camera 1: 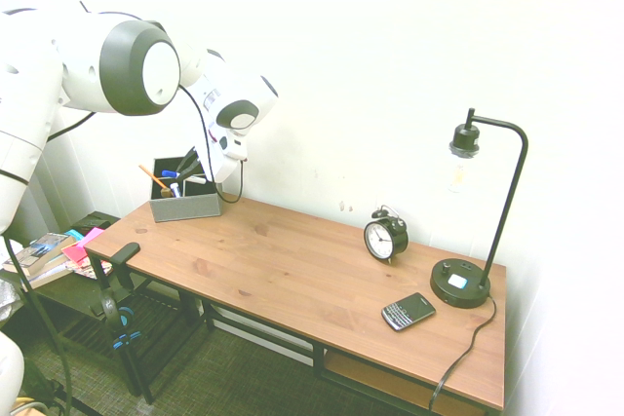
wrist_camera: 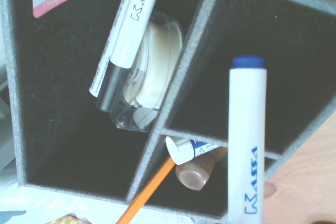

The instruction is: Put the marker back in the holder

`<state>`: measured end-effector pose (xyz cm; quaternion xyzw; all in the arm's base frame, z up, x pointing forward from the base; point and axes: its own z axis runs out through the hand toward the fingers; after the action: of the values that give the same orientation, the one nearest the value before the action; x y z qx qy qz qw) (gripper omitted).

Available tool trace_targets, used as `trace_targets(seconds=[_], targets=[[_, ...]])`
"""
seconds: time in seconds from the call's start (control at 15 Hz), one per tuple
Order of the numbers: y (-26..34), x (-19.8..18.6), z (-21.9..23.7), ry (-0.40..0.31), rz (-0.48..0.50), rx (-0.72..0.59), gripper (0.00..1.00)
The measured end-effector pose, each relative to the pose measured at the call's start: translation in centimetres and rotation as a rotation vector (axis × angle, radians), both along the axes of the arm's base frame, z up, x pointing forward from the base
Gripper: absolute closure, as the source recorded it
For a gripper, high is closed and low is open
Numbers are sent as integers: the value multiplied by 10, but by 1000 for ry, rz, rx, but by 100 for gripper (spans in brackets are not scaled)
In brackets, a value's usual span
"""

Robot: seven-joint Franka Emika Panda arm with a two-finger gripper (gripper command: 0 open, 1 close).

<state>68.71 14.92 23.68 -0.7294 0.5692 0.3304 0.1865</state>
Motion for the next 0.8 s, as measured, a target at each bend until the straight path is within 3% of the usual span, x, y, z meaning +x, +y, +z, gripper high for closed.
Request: trace_targets(seconds=[0.53,0.8], targets=[[-11,6,-16,6,1,15,0],[-1,-1,1,-30,87,-56,0]])
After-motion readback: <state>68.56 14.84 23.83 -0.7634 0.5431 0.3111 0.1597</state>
